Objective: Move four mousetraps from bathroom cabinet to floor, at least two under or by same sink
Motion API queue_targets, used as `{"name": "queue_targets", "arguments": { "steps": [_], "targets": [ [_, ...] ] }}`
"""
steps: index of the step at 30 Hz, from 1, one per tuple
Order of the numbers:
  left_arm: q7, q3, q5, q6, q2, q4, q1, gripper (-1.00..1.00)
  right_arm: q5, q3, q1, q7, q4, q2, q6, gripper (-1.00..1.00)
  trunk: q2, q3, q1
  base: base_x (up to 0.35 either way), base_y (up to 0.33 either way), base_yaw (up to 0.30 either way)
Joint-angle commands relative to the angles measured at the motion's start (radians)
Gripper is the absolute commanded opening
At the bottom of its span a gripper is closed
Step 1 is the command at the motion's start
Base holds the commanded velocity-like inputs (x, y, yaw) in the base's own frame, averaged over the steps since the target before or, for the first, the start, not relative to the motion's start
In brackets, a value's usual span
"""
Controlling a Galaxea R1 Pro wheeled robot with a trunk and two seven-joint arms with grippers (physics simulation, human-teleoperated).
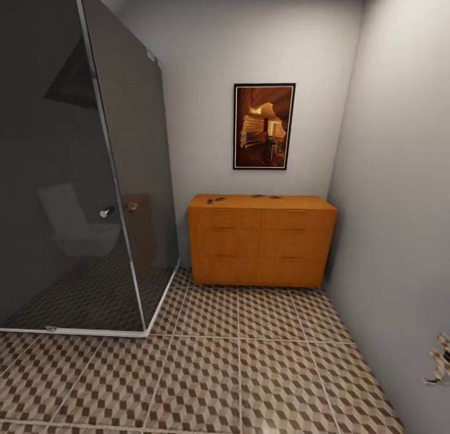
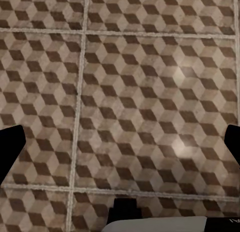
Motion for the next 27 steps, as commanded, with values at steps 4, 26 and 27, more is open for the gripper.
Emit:
{"name": "queue_targets", "arguments": {
  "steps": [4, 26, 27],
  "targets": [
    [0.0, 0.001, 0.0, -0.002, 0.0, -0.001, 0.001, 1.0, 0.006, 0.001, -0.001, -0.007, 0.001, 0.0, -0.002, 1.0, 0.0, -0.001, 0.0, 0.225, 0.0, 0.0],
    [0.0, 0.001, 0.0, -0.002, 0.0, -0.002, 0.0, 1.0, 0.006, 0.001, -0.001, -0.007, 0.001, 0.0, -0.002, 1.0, 0.0, -0.001, 0.0, 0.225, 0.0, 0.0],
    [0.0, 0.001, 0.0, -0.002, 0.0, -0.002, 0.0, 1.0, 0.006, 0.001, -0.001, -0.007, 0.001, 0.0, -0.002, 1.0, 0.0, -0.001, 0.0, 0.225, 0.0, 0.0]
  ]
}}
